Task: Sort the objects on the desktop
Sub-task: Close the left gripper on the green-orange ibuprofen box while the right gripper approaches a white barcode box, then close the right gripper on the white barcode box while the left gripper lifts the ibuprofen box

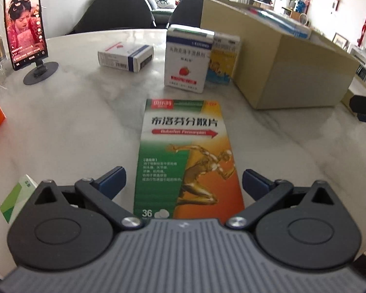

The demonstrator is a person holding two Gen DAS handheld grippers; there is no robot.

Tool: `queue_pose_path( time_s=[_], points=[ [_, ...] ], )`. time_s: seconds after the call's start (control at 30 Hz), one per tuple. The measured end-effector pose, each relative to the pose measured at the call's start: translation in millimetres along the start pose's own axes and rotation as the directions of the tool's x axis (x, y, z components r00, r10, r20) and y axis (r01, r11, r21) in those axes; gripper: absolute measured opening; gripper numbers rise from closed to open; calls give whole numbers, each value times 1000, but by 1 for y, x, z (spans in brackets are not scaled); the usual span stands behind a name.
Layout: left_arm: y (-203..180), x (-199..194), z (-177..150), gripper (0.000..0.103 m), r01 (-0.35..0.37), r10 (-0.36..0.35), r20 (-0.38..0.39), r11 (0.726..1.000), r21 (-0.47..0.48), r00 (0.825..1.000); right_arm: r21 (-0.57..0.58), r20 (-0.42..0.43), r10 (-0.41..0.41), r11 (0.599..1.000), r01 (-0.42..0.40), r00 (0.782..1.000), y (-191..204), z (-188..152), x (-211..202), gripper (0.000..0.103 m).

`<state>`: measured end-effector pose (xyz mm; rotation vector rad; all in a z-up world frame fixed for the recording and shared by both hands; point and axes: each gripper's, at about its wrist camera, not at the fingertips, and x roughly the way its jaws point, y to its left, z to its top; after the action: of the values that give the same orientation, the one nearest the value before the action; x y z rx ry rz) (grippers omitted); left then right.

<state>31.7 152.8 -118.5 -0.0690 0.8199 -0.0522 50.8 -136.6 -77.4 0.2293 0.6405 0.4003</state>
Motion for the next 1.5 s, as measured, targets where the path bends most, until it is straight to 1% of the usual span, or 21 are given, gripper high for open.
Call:
queue_pose_path(
  time_s=[0.2,0.47,0.53,0.57,0.6,0.67,0.8,0.93,1.0,1.1,1.2,1.37,1.43,1.5],
  points=[
    [-5,4,-4,103,-18,17,20,999,27,1000,-5,-16,20,1000,-20,1000,4,-4,4,102],
    [-10,5,-12,103,-55,51,75,997,52,996,18,-23,57,998,-56,998,7,-8,10,102],
    [-11,4,-12,99,-61,56,85,997,56,995,27,-30,63,998,-62,998,7,-10,12,102],
    [-11,3,-12,94,-60,55,92,997,55,994,32,-34,65,997,-64,997,7,-11,13,102],
    [-10,2,-12,87,-59,53,97,997,54,994,37,-38,67,997,-65,997,7,-11,14,102],
    [-9,1,-12,86,-55,49,103,997,50,993,45,-43,74,996,-72,996,8,-12,16,102],
    [-6,-1,-13,86,-40,36,111,999,30,993,74,-63,119,991,-114,991,10,-15,21,102],
    [3,-4,-11,86,31,-27,118,999,-34,993,104,-82,165,982,-157,983,13,-17,25,102],
    [6,-6,-11,86,74,-66,121,995,-62,990,130,-94,200,974,-187,975,14,-19,28,102],
    [7,-9,-10,86,127,-117,130,989,-77,985,180,-115,254,956,-231,960,15,-20,33,102],
    [6,-14,-8,86,191,-179,140,978,-80,974,244,-141,314,930,-275,939,16,-22,39,102],
    [1,-21,-6,86,293,-281,148,954,-68,948,374,-143,430,857,-354,891,10,-27,49,101],
    [-2,-23,-5,86,329,-317,149,942,-62,937,417,-138,468,827,-377,873,8,-28,54,97],
    [-5,-24,-4,86,357,-346,147,933,-54,927,446,-133,494,804,-394,859,7,-29,55,92]
  ],
)
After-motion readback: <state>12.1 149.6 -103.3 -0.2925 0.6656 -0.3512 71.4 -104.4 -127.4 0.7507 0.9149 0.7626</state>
